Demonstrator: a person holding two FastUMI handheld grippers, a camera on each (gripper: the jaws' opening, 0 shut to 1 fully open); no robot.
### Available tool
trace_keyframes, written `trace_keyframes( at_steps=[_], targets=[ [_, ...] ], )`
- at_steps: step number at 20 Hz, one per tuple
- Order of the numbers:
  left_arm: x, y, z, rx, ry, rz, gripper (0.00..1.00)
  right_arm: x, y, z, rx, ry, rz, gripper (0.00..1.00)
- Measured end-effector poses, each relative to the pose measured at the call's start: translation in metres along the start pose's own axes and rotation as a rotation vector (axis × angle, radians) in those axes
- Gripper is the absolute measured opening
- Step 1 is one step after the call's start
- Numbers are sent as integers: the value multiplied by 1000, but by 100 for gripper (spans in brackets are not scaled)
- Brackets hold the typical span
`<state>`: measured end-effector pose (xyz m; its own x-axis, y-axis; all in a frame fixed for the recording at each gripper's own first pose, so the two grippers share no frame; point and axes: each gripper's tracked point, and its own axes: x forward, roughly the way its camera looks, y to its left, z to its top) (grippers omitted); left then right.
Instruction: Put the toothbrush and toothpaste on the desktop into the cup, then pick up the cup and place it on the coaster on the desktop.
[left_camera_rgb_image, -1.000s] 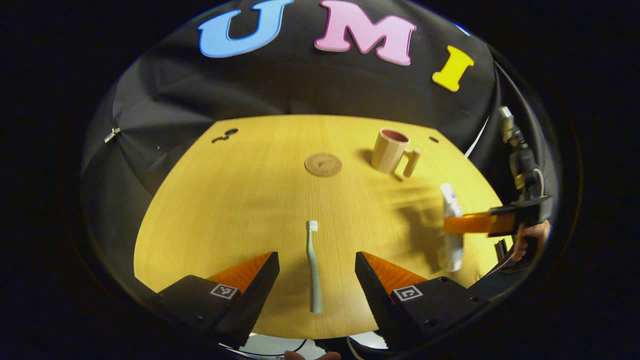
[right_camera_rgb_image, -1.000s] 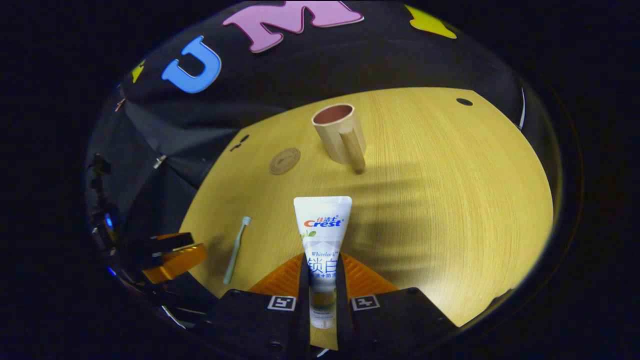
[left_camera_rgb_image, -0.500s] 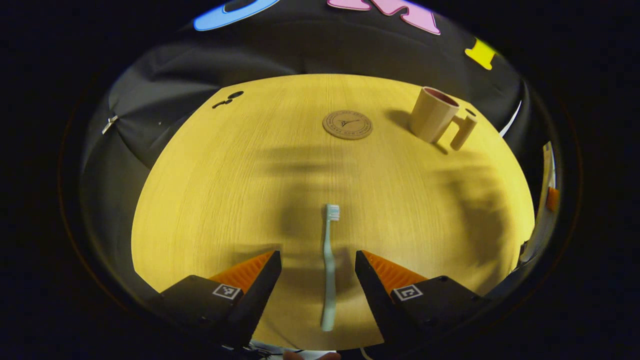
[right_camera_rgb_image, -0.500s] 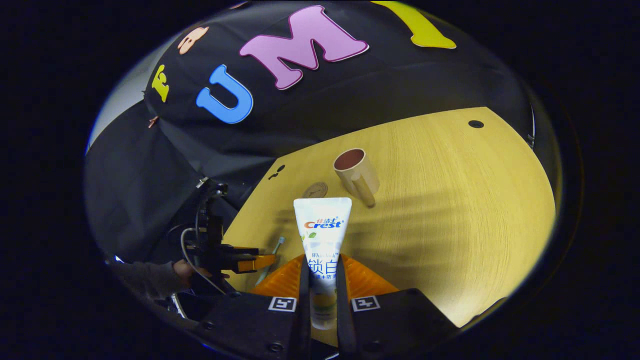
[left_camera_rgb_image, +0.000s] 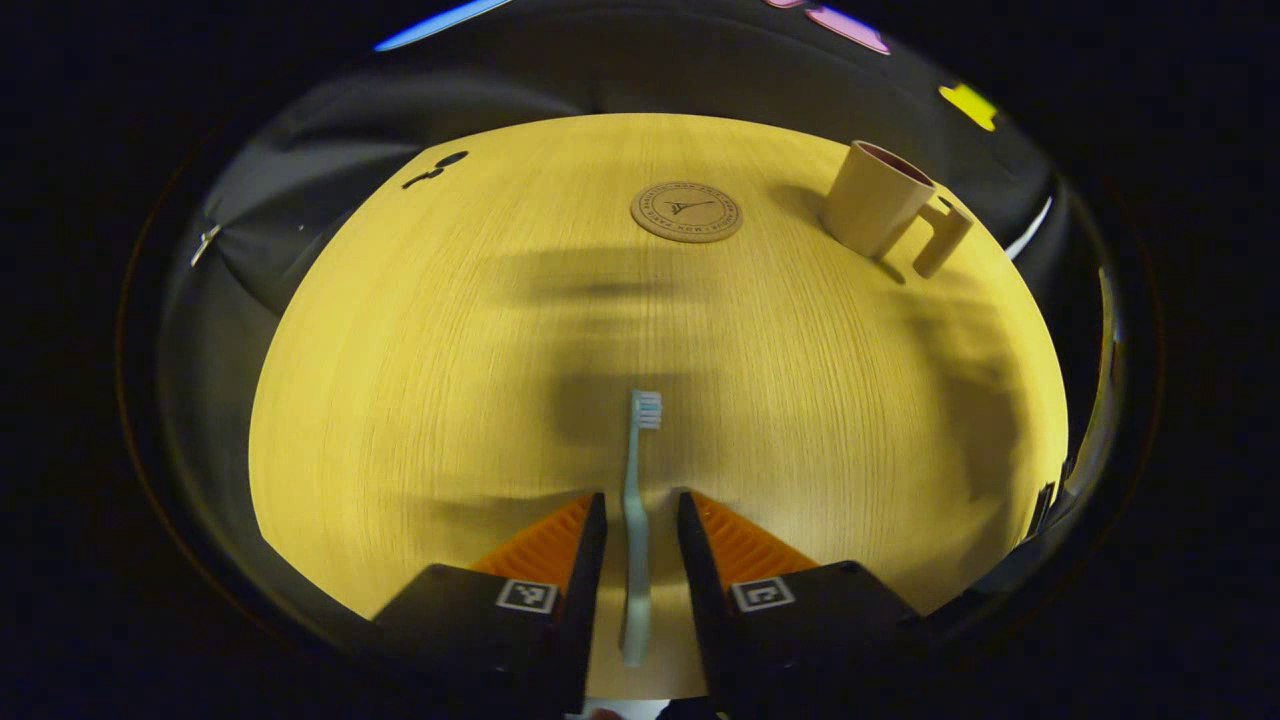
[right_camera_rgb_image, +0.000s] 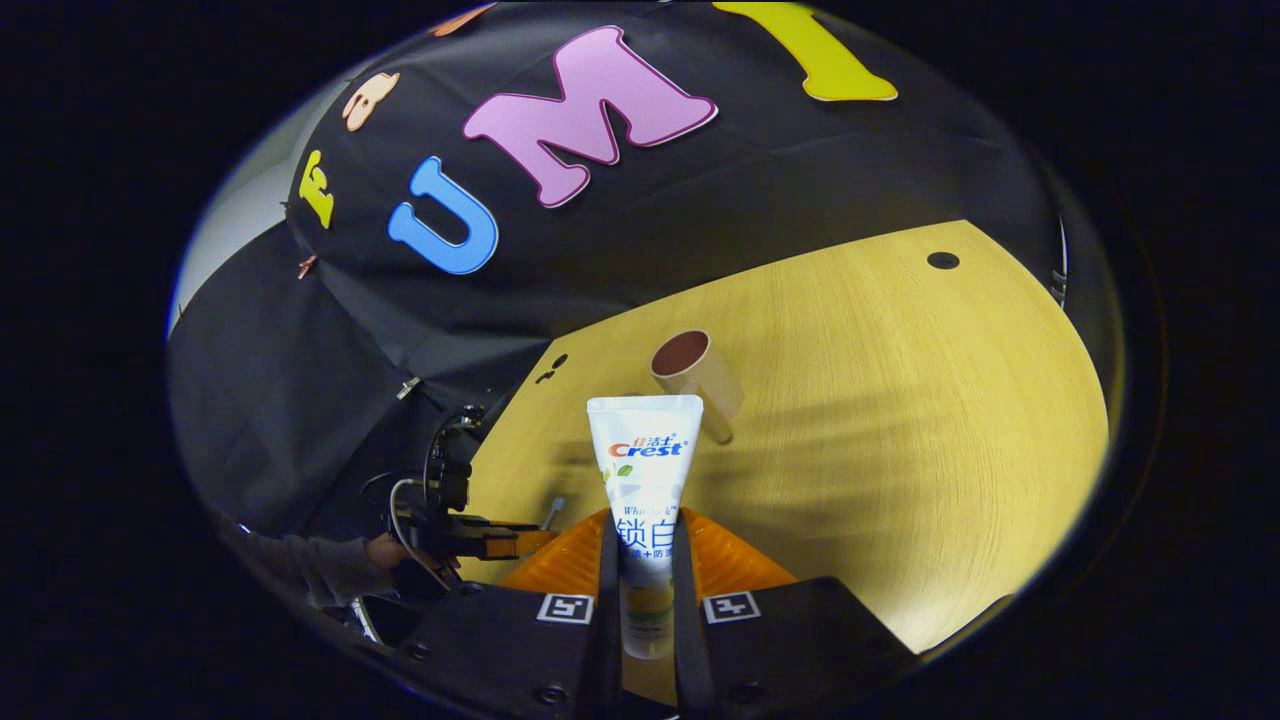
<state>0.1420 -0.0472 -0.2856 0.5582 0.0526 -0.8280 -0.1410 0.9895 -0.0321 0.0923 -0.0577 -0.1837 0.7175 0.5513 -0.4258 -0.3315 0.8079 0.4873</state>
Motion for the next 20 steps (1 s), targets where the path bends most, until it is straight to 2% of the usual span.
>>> trace_keyframes(
  at_steps=[1, 2, 3, 5, 7, 11, 14, 17, 20],
  targets=[
    [1, -3, -1, 2, 3, 1, 42, 0, -1, 0, 4, -4, 0, 25],
    [1, -5, -1, 12, 2, -3, 37, 0, -2, 3, 7, -8, -1, 25],
    [1, -6, -2, 32, 6, -9, 26, -1, -3, 4, 11, -11, -3, 25],
    [1, -6, 0, 63, 4, -25, 15, -2, -4, 6, 16, -18, -6, 25],
    [-1, -6, 2, 71, -13, -38, 9, -4, -4, 7, 12, -27, -8, 25],
    [-3, -7, 3, 86, -47, -48, 7, -7, 2, 8, 4, -39, -2, 25],
    [-19, -12, 14, 76, -115, -74, 7, -7, 14, 16, 8, -65, 16, 25],
    [-54, -29, 46, 28, -260, -154, 6, -9, 28, 39, -10, -110, 37, 25],
    [-100, -62, 84, -20, -434, -287, 6, 6, 39, 86, -9, -192, 72, 25]
  ],
)
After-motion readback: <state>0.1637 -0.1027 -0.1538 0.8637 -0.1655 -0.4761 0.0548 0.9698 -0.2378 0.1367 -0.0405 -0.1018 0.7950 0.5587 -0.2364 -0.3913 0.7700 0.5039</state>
